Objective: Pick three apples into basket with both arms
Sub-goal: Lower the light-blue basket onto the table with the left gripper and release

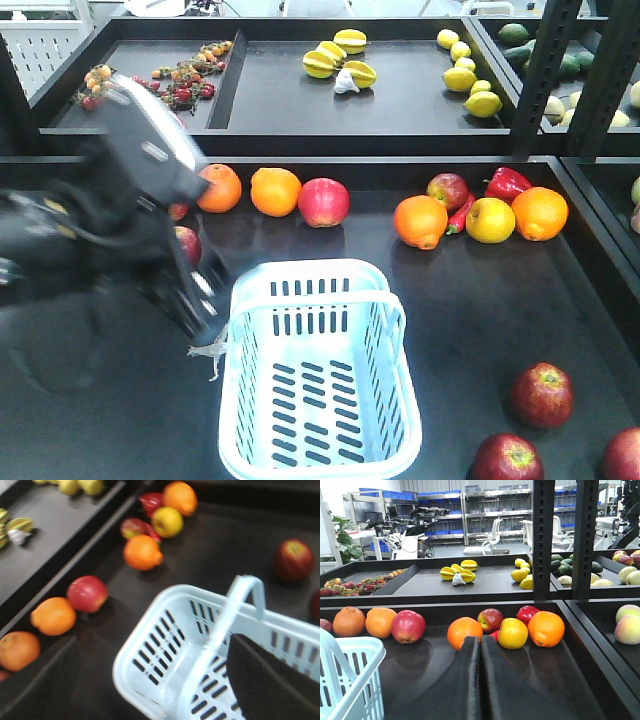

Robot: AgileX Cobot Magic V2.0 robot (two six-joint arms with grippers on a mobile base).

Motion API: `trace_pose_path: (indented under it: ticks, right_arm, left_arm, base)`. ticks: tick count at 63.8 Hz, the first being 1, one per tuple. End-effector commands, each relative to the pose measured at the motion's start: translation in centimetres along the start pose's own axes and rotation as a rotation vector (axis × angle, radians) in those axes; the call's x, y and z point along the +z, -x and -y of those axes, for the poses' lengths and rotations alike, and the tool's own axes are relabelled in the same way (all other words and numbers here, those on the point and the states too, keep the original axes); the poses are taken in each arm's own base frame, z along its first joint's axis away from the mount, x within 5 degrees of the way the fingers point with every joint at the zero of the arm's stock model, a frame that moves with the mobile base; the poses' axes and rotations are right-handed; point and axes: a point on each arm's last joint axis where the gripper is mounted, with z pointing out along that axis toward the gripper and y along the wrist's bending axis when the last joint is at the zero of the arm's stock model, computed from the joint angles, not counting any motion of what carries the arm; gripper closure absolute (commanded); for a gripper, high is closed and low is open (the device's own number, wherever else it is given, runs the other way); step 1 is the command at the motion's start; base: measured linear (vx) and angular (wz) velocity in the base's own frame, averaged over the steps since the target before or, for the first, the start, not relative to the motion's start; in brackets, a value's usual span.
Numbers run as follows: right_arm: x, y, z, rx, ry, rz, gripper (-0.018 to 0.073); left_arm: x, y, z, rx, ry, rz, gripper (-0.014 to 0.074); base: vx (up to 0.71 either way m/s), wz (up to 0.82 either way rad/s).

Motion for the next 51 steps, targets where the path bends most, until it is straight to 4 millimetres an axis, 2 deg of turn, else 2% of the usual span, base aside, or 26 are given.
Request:
trace_pose_path:
  ticks: [1, 11, 21, 34, 51]
  right_arm:
    - [-0.1, 0.3, 0.0, -0.005, 0.001, 0.075, 0.0568]
    - [-0.1, 0.3, 0.0, -0.005, 0.001, 0.075, 0.0568]
    - [-0.1, 0.3, 0.0, -0.005, 0.001, 0.075, 0.0568]
    - [-0.1, 0.3, 0.0, -0.005, 0.001, 0.075, 0.0568]
    - [-0.1, 0.3, 0.0, -0.005, 0.001, 0.075, 0.0568]
  left_arm:
    - [-3.4, 1.6, -1.9, -0.109, 0.115, 0.129, 0.0027]
    - [-6.5, 0.7, -3.9, -0.271, 0.234, 0.107, 0.0027]
    - [-9.1, -0.5, -4.6, -0.406, 0.325, 0.049, 0.0027]
    - [-13.1, -1.4, -4.6, -0.442, 0.468, 0.033, 0.0027]
    - [-19.0, -2.1, -3.0, -0.464, 0.579, 0.126, 0.0027]
  base:
    - [0.0, 0.0]
    - [0.0, 0.0]
    - [0.0, 0.0]
    - [0.0, 0.0]
    - [0.0, 0.0]
